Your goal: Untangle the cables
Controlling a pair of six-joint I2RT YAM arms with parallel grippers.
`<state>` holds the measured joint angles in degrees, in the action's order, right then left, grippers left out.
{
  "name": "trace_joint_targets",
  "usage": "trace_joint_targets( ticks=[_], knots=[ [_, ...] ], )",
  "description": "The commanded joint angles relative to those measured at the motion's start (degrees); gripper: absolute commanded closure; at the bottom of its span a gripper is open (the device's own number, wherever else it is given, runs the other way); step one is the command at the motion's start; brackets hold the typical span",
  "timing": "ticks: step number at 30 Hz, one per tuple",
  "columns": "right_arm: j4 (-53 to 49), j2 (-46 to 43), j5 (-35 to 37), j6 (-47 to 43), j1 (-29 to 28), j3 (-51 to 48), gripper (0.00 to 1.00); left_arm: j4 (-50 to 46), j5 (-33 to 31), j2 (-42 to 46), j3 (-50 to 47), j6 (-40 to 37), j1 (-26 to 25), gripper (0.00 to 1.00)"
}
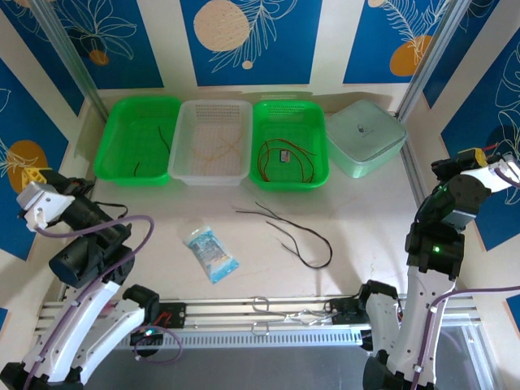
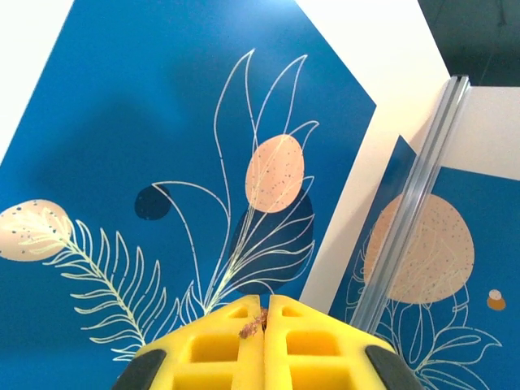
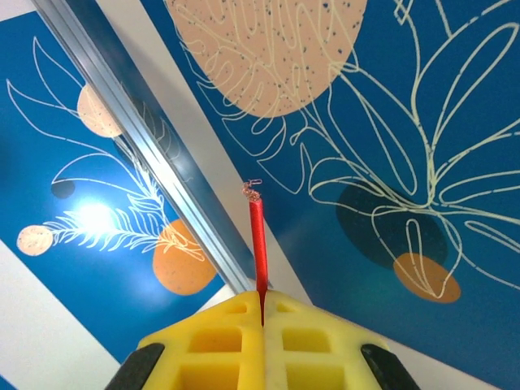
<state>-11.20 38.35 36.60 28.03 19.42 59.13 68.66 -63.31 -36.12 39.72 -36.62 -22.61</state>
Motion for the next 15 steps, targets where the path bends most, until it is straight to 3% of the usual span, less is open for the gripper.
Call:
trace_joint_targets(
  ticks=[1, 4, 6, 11, 15],
  knots=[
    [1.4, -0.8, -2.5, 0.6, 0.0, 1.0, 1.00, -8.3, 1.7, 0.8, 0.9, 7.0, 0.6, 1.00],
    [1.8, -0.2, -4.9, 0.5, -0.5, 2.6, 1.00, -32.9, 9.9, 0.3, 6.1, 18.1, 0.6, 1.00],
    [1.7, 0.5, -6.4, 0.8, -1.0, 3.9, 1.00, -41.8, 14.7, -1.9, 8.9, 23.0, 0.6, 1.00],
    [2.4, 3.5, -13.7, 1.5, -2.7, 7.9, 1.00, -51.3, 22.5, -7.2, 12.5, 28.9, 0.6, 1.00],
    [6.5, 8.7, -30.4, 3.0, -4.7, 12.5, 1.00, -55.4, 25.3, -10.0, 14.3, 31.4, 0.6, 1.00]
  ],
)
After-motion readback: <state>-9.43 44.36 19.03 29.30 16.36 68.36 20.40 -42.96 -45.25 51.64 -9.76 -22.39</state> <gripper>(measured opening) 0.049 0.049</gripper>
